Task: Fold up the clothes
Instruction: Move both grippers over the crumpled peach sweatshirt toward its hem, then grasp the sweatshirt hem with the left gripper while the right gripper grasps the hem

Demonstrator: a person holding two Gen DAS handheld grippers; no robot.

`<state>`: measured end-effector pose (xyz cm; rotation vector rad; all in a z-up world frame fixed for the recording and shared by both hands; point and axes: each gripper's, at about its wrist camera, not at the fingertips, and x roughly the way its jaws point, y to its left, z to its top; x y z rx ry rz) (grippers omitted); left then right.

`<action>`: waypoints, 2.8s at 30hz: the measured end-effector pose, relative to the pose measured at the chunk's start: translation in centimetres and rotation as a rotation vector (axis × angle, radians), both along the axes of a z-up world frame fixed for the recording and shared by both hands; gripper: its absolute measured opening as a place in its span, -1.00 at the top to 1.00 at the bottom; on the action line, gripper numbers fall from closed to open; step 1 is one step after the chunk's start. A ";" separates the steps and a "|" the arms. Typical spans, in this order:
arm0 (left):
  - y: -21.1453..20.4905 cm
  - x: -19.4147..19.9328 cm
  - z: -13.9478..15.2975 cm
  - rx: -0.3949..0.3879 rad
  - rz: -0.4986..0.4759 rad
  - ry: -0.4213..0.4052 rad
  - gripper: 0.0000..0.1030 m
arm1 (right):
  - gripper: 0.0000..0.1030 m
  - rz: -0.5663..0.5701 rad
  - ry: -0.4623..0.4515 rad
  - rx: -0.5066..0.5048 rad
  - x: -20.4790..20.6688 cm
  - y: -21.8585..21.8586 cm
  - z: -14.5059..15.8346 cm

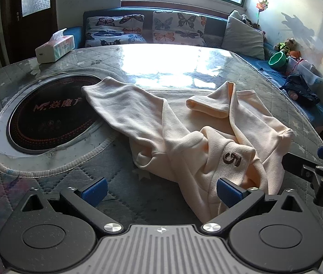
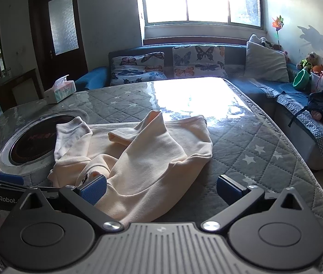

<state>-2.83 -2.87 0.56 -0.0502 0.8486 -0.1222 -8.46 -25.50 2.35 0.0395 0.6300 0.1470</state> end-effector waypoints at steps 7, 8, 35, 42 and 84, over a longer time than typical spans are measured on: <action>0.1 0.1 0.0 -0.013 0.006 0.005 -1.00 | -1.00 -0.002 0.004 0.005 0.2 0.0 -0.1; 0.1 0.2 -0.1 -0.014 0.007 0.007 -1.00 | -1.00 -0.003 0.005 0.006 0.2 0.0 -0.2; 0.3 1.7 0.7 -0.023 0.001 -0.009 -1.00 | -1.00 0.035 0.028 0.006 2.2 0.7 -0.5; 0.6 3.5 1.5 -0.019 0.000 -0.037 -0.98 | -1.00 0.051 0.034 -0.007 3.8 0.9 -0.2; 0.8 11.7 -0.5 -0.026 -0.127 0.005 0.91 | 0.82 0.155 0.145 0.147 18.5 -0.5 -1.8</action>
